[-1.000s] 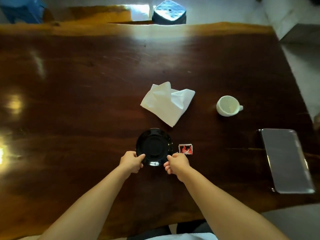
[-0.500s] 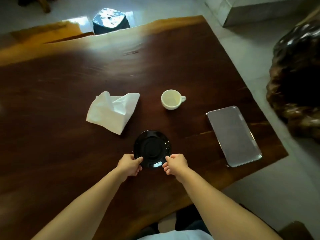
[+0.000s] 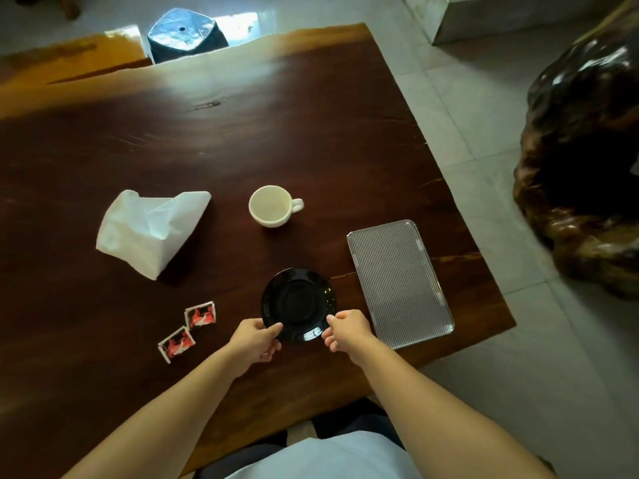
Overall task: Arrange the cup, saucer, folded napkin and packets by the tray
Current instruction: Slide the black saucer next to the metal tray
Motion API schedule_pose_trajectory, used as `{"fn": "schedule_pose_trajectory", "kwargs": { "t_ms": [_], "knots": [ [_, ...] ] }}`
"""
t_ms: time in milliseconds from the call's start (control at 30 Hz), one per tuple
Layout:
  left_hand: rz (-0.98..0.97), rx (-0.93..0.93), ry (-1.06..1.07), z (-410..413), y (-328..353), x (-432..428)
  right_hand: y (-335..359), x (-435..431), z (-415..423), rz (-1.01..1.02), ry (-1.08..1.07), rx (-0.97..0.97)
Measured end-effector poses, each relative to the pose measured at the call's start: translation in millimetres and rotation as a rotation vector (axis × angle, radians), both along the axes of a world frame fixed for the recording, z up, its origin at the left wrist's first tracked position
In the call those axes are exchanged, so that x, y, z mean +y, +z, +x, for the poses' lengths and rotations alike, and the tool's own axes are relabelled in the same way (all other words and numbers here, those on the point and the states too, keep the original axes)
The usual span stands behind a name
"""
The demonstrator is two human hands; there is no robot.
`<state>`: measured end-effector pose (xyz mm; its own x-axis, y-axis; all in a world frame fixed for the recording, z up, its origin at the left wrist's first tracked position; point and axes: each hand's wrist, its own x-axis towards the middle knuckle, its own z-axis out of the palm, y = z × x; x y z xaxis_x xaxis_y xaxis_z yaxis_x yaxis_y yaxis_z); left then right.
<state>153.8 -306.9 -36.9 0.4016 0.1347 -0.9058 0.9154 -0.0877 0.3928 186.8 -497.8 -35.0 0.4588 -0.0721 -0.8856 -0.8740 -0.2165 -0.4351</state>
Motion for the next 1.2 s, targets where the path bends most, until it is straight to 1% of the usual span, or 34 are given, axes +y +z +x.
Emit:
{"fn": "schedule_pose_trajectory", "kwargs": {
  "t_ms": [333,567,900,1033,1200],
  "knots": [
    [-0.027,0.003,0.054,14,-11,-33,-11,-31,14,-0.004,-0.01,0.033],
    [-0.096,0.033,0.149,35,-18,-57,-21,-47,40,-0.032,-0.026,0.072],
    [-0.094,0.098,0.198,42,-41,-56,-30,-46,55,-0.018,-0.004,0.146],
    [-0.092,0.118,0.189,44,-50,-55,-39,-44,56,-0.069,-0.003,0.173],
    [-0.089,0.13,0.19,39,-61,-59,-47,-45,54,-0.13,-0.055,0.179]
  ]
}}
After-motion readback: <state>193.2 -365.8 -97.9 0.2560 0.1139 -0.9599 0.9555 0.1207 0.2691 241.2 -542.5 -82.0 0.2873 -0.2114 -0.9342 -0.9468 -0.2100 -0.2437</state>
